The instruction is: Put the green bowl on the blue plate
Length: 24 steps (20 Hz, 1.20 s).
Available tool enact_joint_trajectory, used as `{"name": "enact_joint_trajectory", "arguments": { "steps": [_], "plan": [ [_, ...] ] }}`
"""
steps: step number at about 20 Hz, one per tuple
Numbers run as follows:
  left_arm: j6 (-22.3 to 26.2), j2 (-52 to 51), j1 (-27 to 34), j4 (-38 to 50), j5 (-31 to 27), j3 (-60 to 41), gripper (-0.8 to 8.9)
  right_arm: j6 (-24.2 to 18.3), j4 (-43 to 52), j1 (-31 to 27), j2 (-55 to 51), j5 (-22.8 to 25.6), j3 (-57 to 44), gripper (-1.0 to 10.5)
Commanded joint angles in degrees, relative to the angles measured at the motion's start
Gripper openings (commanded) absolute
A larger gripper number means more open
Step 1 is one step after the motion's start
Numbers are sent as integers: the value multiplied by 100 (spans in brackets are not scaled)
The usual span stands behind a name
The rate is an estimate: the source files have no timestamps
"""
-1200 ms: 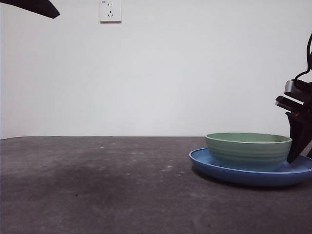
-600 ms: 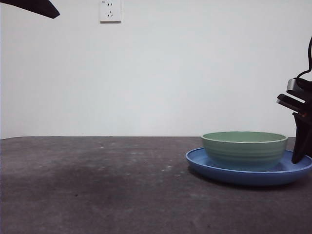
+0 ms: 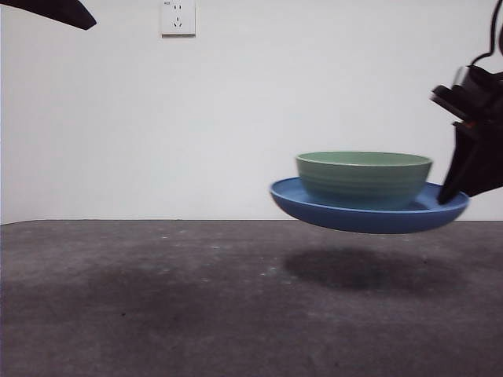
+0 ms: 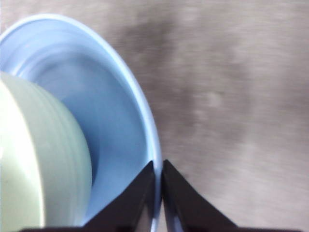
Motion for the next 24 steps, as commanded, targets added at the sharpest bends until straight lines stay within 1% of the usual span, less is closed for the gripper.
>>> {"name": "enact_joint_trajectory", "arguments": {
  "steps": [1,5,9,12,15,18,24],
  "plan": [
    [70,28,-26,52,28,42,316,328,190,319,22,11,72,6],
    [70,28,-26,44,28,42,316,737,612,1010,90,413,72,6],
    [70,28,-26,37,28,42,316,1040,1045,1537,415,549,72,6],
    [68,28,-26,22,28,42,316,1196,1325,1781,778,588,72,6],
    [68,28,-26,22,28,42,316,1344,1615,1943,1154,590,72,6],
    [68,28,-26,20,28,42,316,1362,1657,2017,1473,719,74,6],
    [68,28,-26,-2,28,42,316,1357,1624,2017,1576,800,74,6]
  ]
}}
